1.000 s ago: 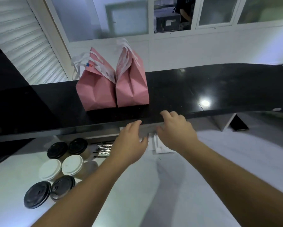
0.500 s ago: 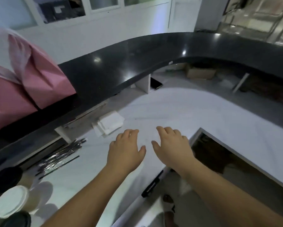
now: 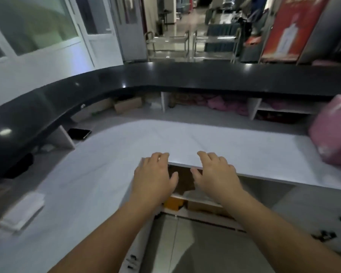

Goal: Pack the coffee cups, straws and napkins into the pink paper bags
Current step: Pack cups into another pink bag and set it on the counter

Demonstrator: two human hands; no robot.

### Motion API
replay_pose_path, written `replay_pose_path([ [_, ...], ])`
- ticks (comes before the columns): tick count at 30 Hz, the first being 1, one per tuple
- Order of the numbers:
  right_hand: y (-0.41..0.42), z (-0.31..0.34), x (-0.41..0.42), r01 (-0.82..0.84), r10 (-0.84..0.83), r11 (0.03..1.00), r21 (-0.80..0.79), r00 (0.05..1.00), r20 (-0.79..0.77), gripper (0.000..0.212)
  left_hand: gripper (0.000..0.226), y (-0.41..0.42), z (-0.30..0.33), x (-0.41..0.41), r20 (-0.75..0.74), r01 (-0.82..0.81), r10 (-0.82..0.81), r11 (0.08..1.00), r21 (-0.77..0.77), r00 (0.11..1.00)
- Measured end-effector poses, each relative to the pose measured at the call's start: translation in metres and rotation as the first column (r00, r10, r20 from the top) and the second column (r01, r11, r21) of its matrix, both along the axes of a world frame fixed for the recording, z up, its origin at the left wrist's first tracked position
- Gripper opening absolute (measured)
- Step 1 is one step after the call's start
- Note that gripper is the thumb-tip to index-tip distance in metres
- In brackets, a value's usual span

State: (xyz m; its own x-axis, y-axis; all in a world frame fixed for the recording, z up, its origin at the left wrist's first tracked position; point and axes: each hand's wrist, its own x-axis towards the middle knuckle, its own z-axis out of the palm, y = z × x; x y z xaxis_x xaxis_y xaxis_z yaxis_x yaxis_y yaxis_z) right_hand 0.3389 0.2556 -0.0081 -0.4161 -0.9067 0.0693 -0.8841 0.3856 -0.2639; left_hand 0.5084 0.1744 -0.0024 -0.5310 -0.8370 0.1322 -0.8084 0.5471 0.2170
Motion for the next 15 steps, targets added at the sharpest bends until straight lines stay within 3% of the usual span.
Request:
replay_pose_path([
  [15,0.179,0.011,-0.304,0.43,-0.429,0.902,-0.041,0.903,0.035,0.056,0.067,0.114,0.007,-0.334,0.015,0.363,-0.364,0.931,0.048,0.931],
])
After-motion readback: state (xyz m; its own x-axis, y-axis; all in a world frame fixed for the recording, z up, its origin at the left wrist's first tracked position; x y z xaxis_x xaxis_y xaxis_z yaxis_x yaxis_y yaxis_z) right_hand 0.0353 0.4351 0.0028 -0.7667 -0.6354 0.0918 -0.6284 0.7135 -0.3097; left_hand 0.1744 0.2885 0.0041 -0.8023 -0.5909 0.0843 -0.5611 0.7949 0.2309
